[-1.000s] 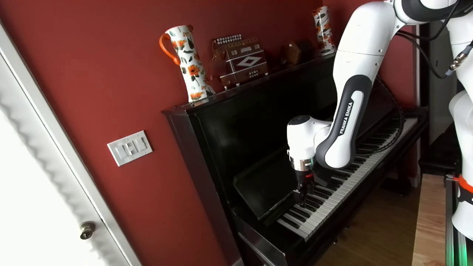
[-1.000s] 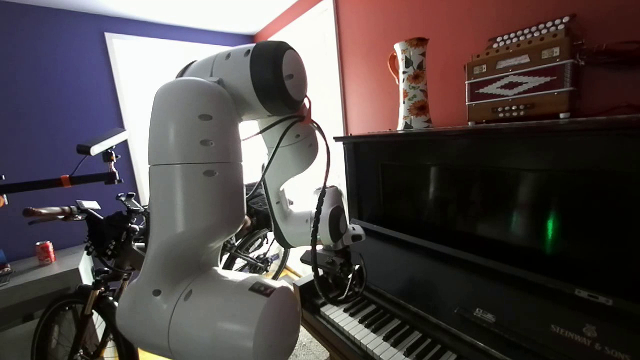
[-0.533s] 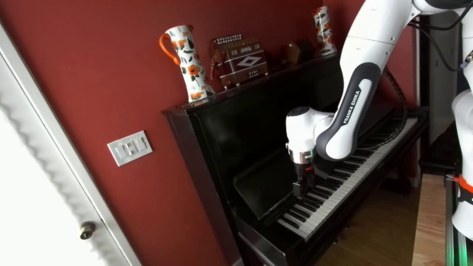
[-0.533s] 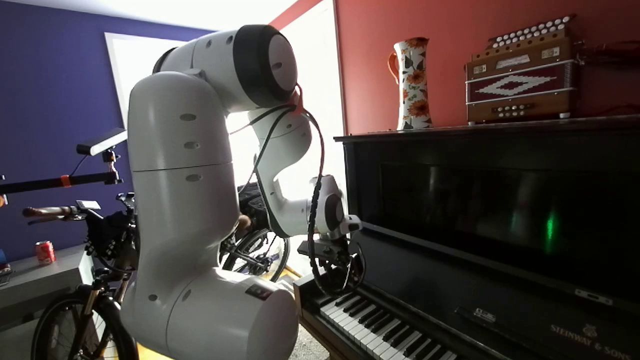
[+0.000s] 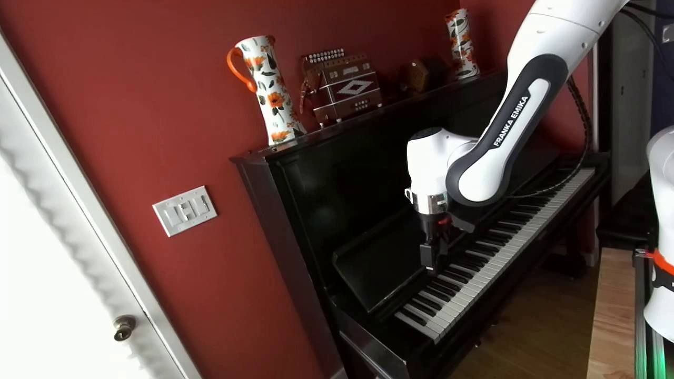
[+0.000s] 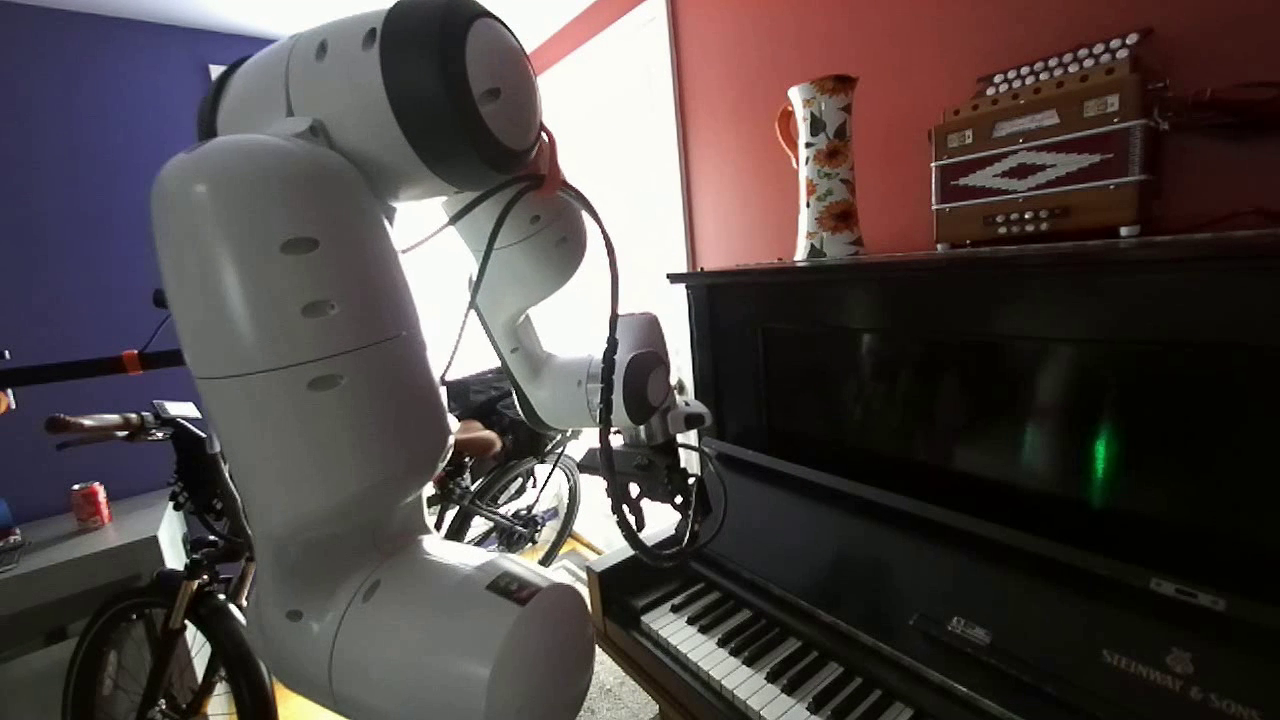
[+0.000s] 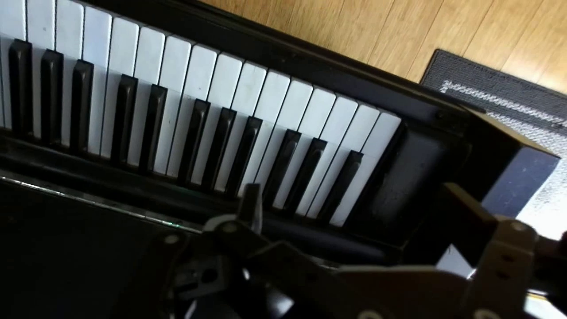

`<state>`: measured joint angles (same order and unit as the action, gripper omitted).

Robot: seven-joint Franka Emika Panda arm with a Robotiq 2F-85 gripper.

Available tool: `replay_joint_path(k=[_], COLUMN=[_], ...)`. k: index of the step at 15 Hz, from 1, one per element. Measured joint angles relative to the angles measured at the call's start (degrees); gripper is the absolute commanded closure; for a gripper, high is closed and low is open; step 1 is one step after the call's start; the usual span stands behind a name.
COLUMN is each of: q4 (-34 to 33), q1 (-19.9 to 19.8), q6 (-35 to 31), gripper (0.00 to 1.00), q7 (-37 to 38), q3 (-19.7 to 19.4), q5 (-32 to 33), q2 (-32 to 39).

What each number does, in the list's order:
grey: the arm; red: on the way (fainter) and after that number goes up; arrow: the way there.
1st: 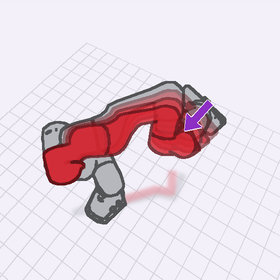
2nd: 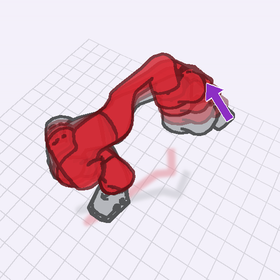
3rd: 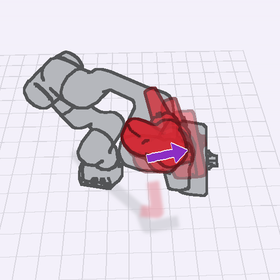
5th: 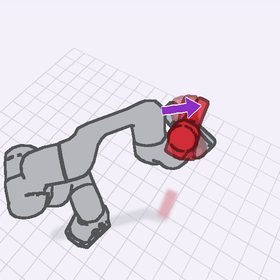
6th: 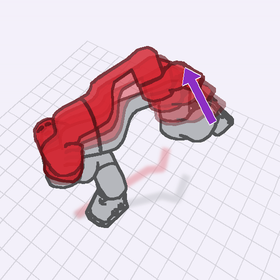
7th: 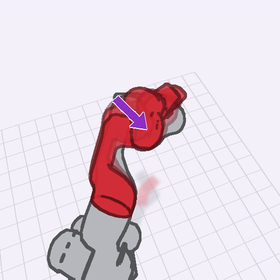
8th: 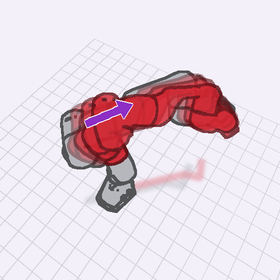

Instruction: Press a white key on the left part of the piano

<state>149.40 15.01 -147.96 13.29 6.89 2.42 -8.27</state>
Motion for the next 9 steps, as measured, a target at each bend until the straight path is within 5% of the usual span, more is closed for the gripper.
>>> replay_joint_path(k=[9], q4=[1.48], q1=[-0.15], q6=[10.42], gripper=[0.00], q7=[-4.89], q3=[0.89], q5=[-2.10], q2=[-12.39])
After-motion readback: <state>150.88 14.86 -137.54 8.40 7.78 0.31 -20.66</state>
